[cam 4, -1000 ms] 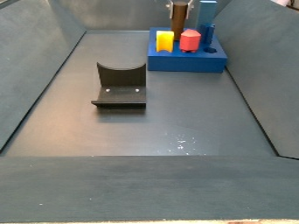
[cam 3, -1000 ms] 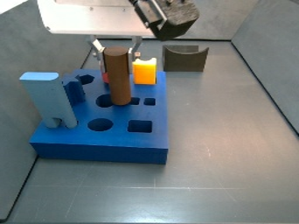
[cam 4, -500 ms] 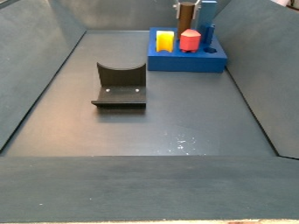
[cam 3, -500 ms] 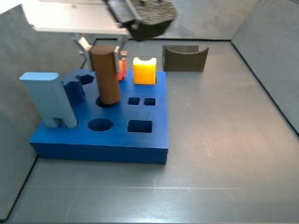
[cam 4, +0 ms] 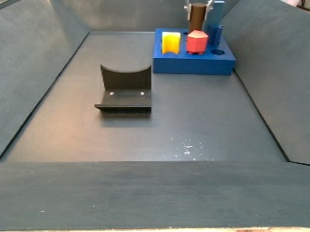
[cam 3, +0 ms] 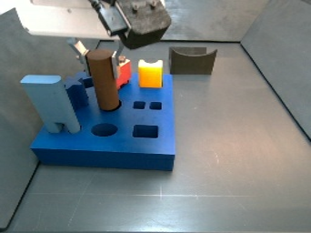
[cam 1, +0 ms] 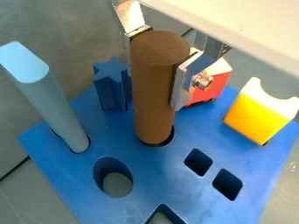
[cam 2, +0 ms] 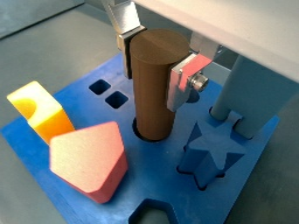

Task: Pick up the round object. Move to above the board. Insert the round object.
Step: Insert the round object.

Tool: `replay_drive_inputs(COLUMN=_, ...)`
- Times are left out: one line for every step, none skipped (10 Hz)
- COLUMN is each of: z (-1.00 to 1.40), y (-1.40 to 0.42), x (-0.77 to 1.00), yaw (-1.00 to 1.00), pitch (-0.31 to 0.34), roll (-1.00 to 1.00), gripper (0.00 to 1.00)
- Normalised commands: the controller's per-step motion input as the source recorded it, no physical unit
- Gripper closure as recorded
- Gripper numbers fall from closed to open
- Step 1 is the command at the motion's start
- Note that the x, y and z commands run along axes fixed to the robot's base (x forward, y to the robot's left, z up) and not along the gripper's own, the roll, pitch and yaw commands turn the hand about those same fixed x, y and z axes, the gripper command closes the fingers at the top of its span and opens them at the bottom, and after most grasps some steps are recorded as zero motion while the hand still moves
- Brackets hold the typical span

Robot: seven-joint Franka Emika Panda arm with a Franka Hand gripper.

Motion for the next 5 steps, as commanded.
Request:
replay_drive_inputs(z=-0.39, y=0.0, x=0.0, yaw=0.0, pitch=-0.12, roll=0.0, gripper=1.0)
replay_drive_inputs(z=-0.37, y=0.0, x=0.0, yaw=0.0, pitch=-0.103, roll=0.0, gripper=1.0)
replay_drive_inputs(z=-0.36, y=0.0, x=0.09, yaw=-0.01, pitch=-0.054, roll=0.02, gripper=1.0)
replay_drive_inputs(z=-0.32, y=0.02, x=0.19, yaw=-0.01, pitch=0.0, roll=0.03, gripper=1.0)
replay_drive_inputs(z=-0.3, y=0.04, x=0.22, yaw=0.0, pitch=0.0, roll=0.08, gripper=1.0)
